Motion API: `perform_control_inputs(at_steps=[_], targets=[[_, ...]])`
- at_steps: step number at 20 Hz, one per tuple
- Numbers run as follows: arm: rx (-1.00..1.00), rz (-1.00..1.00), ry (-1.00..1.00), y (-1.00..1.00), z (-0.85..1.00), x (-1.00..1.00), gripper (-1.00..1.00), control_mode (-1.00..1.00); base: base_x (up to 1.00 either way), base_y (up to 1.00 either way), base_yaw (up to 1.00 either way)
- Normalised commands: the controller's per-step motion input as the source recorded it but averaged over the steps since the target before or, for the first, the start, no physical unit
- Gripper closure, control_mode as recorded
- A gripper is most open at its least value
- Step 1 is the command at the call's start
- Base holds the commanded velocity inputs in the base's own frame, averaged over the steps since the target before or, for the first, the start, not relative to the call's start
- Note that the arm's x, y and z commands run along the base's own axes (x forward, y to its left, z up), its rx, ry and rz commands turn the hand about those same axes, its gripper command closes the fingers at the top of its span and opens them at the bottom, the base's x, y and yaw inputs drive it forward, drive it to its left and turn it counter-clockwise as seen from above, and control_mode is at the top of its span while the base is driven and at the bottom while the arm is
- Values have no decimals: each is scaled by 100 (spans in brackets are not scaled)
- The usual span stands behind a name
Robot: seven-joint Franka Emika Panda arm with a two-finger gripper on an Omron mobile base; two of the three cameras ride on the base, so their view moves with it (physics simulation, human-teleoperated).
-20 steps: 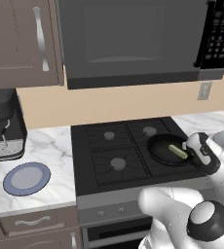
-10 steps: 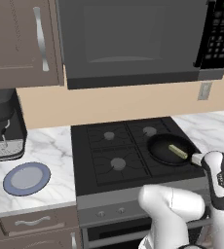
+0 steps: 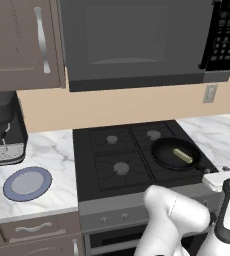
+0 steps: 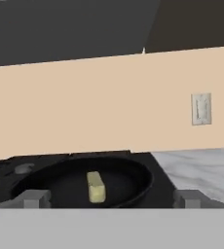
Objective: Pick up the butter stick and place it in the pan. Then turn on the burner for the pan.
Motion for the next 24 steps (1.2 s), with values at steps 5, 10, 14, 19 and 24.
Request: perform_control_inputs(at_steps=[5,10,14,19,24], targets=[[0,0,-14,0,-2,-44,-100,-100,0,0,0],[0,0,-2,0,-6,-38,-100,-100,0,0,0],[0,0,-6,0,-27,-31,-100,-100,0,0,0],[0,0,-6,0,-33,-22,-100,-100,0,0,0],[0,0,-4,0,-23,-13,-100,-100,0,0,0]])
